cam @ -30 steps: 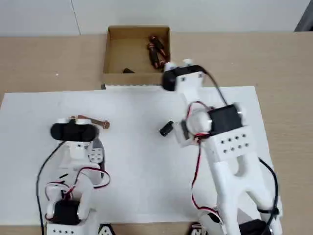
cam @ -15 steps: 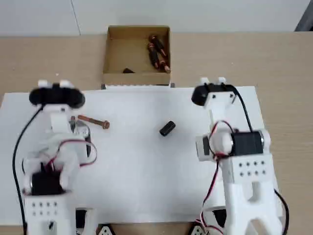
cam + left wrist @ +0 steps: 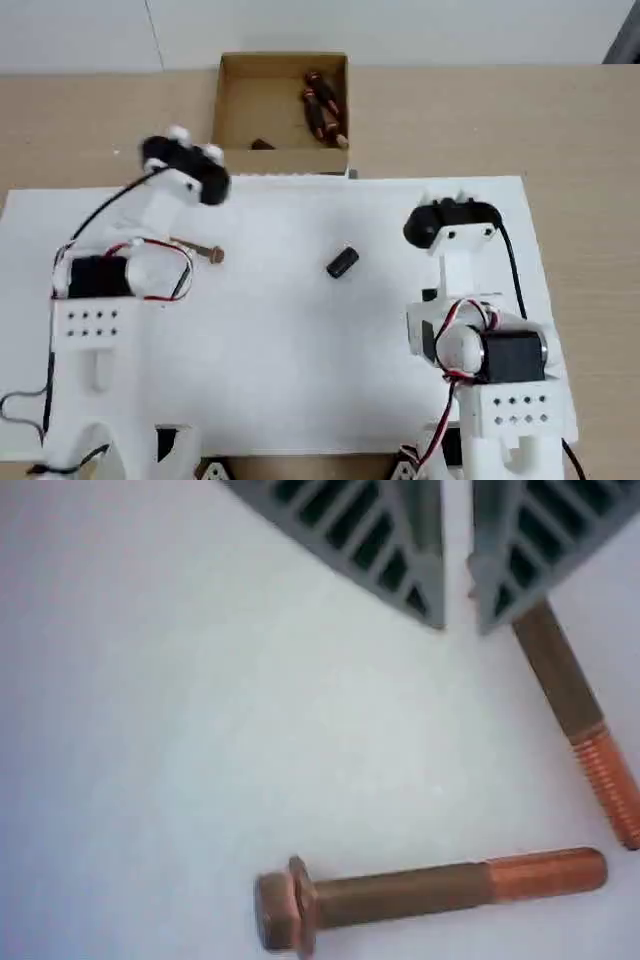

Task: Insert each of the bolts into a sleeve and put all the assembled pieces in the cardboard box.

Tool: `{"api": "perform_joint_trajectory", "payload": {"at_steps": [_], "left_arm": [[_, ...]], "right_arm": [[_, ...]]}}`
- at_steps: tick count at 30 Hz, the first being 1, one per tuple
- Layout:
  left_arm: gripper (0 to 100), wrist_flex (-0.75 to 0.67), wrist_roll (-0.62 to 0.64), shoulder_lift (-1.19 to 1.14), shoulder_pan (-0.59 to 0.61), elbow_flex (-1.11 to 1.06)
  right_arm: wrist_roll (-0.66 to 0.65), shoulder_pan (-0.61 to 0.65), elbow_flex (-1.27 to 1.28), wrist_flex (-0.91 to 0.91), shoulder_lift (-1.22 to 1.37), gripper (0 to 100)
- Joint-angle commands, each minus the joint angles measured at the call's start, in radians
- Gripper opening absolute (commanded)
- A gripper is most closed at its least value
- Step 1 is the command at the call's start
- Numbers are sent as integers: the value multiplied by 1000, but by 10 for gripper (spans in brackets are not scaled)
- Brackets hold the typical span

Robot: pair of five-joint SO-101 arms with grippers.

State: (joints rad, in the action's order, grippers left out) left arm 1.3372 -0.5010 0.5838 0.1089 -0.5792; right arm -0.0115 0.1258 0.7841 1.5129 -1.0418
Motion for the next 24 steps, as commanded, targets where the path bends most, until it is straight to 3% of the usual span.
{"api": "perform_joint_trajectory", "payload": {"at_steps": [1,13,17,24], "left_arm": [[6,3,-87,-68,-2,71],[8,-3,-545,-319,-49,232],[49,-5,-704,-382,-55,239],[77,-38,-893,-430,-51,246]], "right_arm": [[-2,-4,-3,-19,-45,3],[-2,-2,43,-42,-59,3],[-2,-4,71,-64,-61,3],[-2,-2,80,-68,-61,3]]}}
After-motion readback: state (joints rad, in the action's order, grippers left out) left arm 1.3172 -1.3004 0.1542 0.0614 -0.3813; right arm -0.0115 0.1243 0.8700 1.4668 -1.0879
